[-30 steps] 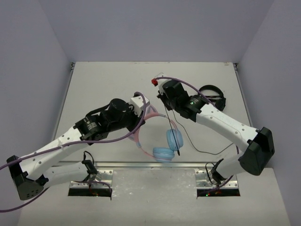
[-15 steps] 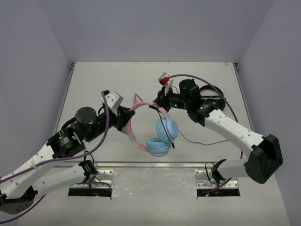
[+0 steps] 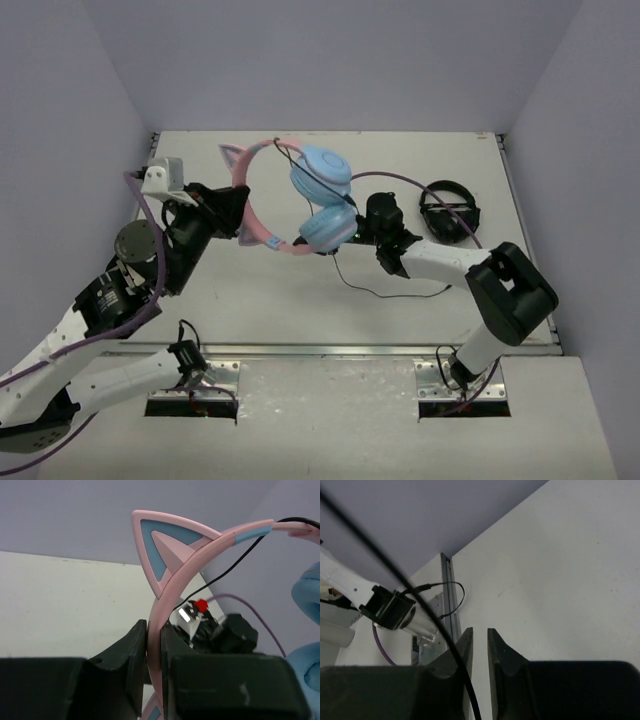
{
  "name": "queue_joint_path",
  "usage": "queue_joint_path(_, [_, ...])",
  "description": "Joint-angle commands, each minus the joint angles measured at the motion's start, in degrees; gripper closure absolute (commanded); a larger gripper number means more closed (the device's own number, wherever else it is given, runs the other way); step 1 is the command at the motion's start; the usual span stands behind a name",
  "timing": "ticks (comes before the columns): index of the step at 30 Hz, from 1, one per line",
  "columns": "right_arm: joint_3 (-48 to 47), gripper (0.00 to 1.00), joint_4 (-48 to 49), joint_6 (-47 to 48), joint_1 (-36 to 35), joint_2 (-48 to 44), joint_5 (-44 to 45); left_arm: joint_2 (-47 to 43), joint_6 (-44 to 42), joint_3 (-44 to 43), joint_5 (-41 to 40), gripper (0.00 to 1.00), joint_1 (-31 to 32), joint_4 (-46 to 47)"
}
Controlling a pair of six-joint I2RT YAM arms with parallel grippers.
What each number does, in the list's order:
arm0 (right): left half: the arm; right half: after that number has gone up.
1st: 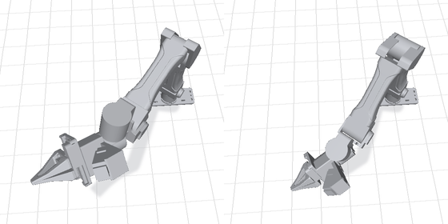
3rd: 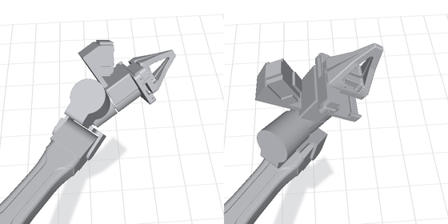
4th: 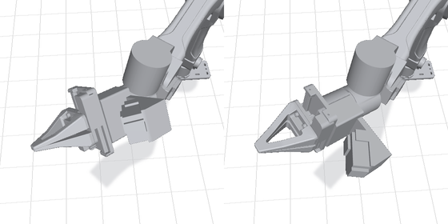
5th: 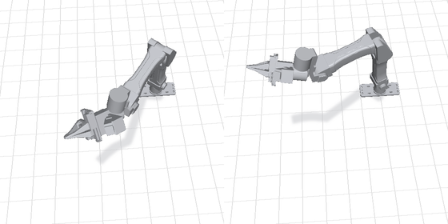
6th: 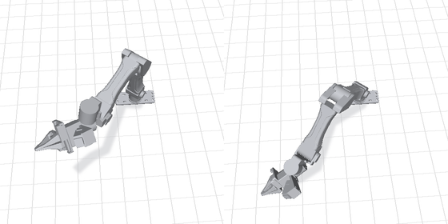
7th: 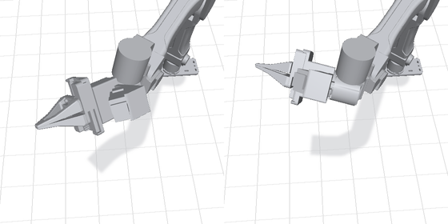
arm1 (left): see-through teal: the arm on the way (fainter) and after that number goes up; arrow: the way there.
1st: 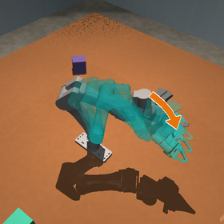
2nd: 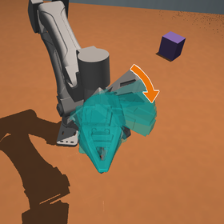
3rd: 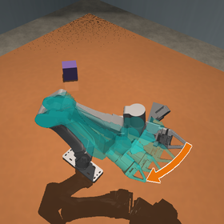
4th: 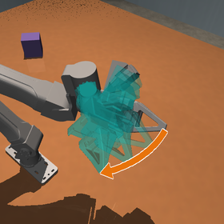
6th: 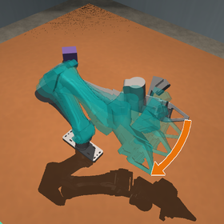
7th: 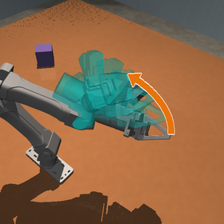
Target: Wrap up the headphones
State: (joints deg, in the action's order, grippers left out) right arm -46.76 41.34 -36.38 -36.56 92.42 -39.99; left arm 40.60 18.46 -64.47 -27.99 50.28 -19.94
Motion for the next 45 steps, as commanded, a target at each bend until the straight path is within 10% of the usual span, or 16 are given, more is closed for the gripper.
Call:
queue_joint_path(1, [3.51, 0.84, 13.83, -6.49, -0.97, 0.65, -2.38, 2.27, 9.23, -5.93, -24.71, 1.00, 0.34, 1.94])
queue_joint_path(10, [21.17, 0.99, 24.23, -6.17, -4.04, -6.00, 1.40, 18.80, 4.75, -17.61, -41.62, 1.00, -1.76, 1.23])
queue_joint_path(16, [26.20, 0.99, 2.37, 8.13, -14.23, -22.00, 15.95, 26.72, 8.87, -24.12, -32.14, 1.00, -16.08, -4.47])
queue_joint_path(30, [6.00, 0.99, -39.65, 26.96, -24.53, -39.95, 33.30, 35.59, 1.06, -15.79, -16.50, 1.00, -27.08, 0.78])
queue_joint_path(45, [-33.02, 0.99, -69.80, 55.60, -23.13, -23.61, 54.02, 33.93, -20.19, 6.19, 20.94, 1.00, -23.48, 25.04])
